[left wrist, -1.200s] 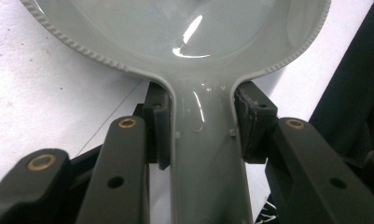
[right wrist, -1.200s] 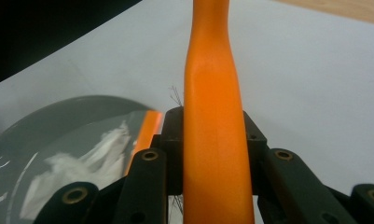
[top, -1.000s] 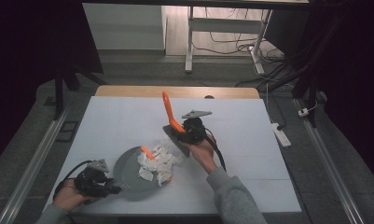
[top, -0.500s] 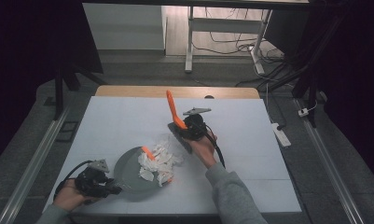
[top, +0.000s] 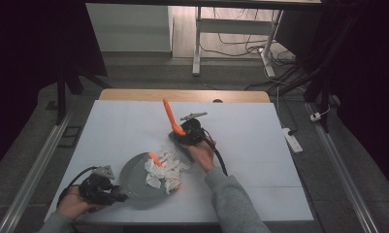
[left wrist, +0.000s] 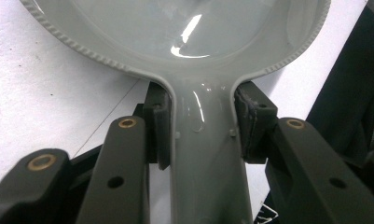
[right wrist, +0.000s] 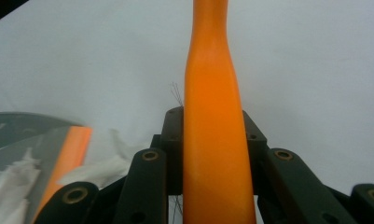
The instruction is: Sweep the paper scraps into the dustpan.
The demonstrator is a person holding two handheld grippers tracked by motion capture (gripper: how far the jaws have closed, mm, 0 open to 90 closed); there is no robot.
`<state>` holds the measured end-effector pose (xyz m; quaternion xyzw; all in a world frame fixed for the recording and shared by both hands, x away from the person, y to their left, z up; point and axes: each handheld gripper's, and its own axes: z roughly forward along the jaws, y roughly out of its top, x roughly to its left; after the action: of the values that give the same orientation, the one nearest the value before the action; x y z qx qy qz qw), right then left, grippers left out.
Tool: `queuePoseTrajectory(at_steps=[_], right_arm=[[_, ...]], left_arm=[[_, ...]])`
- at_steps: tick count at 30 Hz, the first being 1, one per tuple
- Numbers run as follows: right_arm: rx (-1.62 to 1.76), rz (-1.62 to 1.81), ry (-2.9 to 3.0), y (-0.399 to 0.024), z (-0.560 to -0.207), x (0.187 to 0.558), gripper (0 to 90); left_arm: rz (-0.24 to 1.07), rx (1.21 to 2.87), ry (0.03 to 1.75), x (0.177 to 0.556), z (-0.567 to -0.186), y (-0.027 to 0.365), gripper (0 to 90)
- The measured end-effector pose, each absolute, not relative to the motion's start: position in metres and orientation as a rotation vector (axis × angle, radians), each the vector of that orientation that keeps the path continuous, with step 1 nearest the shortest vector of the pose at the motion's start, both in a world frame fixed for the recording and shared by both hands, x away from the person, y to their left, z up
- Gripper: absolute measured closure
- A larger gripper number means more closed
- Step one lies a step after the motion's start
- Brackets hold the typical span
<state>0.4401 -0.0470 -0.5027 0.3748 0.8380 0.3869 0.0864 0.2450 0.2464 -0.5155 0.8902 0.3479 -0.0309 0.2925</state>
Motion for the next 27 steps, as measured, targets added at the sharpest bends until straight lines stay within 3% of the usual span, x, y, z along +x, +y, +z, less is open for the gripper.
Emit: queuePoseTrajectory(at_steps=[15,22,27], right_arm=[[0.947,1.225,2.658,-0.015,-0.501,0.399,70.7],[0.971,1.261,2.542,-0.041,-0.471,0.407,70.7],[1.023,1.18,2.479,-0.058,-0.469,0.42,70.7]], left_arm=[[-0.082,2.371,0.932,0.245,-0.516,0.246,62.0],[-0.084,2.371,0.929,0.245,-0.515,0.245,62.0],[-0.085,2.369,0.928,0.246,-0.516,0.245,62.0]])
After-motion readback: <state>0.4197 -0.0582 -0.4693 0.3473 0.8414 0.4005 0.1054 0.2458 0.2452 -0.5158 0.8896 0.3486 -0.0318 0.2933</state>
